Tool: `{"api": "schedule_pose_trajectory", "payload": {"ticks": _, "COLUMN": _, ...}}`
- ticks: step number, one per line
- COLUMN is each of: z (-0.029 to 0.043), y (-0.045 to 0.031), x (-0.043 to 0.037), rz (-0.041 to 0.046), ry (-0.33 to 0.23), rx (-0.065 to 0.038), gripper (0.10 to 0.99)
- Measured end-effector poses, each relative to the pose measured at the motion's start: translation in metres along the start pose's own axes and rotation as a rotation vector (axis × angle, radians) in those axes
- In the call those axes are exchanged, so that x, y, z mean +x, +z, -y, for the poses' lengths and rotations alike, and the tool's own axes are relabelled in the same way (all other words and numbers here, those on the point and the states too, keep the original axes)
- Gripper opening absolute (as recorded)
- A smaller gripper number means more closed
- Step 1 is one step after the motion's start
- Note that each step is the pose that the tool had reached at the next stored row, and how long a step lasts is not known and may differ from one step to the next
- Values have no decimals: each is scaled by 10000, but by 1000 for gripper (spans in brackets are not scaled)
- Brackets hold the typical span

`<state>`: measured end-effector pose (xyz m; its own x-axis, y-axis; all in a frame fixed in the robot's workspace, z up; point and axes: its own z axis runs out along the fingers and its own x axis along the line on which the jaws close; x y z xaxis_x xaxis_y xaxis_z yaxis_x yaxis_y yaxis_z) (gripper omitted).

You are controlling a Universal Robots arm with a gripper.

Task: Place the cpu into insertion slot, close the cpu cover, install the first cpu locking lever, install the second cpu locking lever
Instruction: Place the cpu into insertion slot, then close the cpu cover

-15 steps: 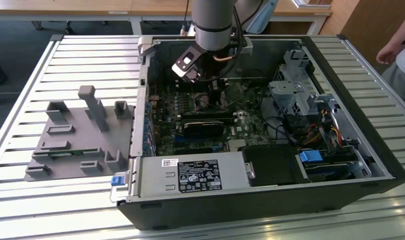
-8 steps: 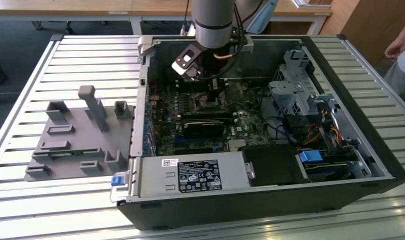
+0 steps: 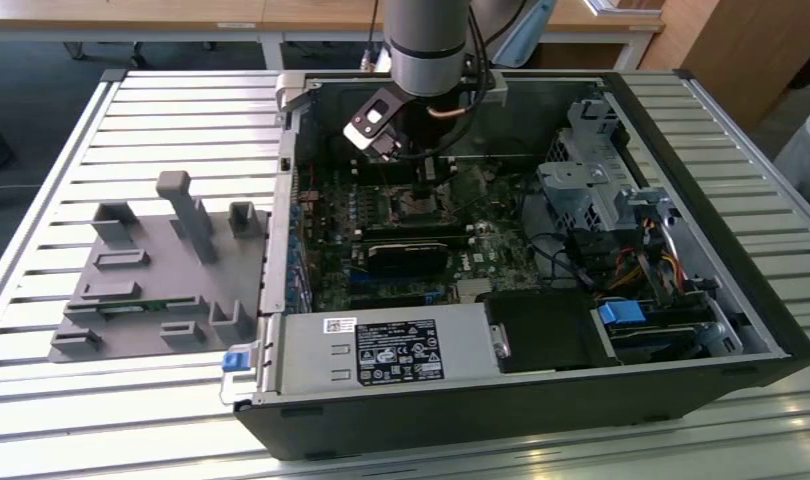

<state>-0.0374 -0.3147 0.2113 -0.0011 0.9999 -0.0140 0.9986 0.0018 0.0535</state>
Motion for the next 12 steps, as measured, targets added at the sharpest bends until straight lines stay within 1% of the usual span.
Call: {"api": "schedule_pose_trajectory", "payload": {"ticks": 12, "z": -1, "y": -20, "x": 0, "rz": -1, "ry": 0, "rx": 3, "gripper": 106}}
